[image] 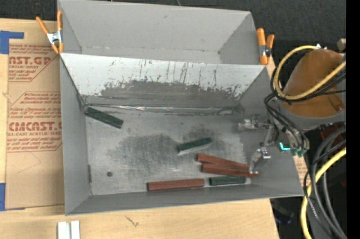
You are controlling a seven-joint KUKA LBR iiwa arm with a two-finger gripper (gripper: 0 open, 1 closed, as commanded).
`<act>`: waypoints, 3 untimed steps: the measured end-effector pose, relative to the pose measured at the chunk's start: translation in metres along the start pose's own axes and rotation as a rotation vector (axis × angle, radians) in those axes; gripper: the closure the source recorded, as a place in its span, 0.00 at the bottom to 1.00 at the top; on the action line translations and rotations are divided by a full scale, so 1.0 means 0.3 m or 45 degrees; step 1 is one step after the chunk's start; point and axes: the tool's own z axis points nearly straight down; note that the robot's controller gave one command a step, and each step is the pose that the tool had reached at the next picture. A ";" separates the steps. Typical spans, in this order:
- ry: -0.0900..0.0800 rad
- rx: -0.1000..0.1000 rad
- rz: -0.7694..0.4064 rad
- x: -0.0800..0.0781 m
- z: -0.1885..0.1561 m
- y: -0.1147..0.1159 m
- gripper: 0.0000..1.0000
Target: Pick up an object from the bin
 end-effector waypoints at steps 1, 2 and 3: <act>-0.009 0.002 -0.003 -0.007 -0.014 0.002 0.00; -0.013 0.004 -0.031 0.038 0.225 0.075 0.00; -0.010 0.002 -0.030 0.038 0.207 0.070 0.00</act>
Offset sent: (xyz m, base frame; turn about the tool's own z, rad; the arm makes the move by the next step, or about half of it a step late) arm -0.0143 0.0238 -0.0718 -0.0245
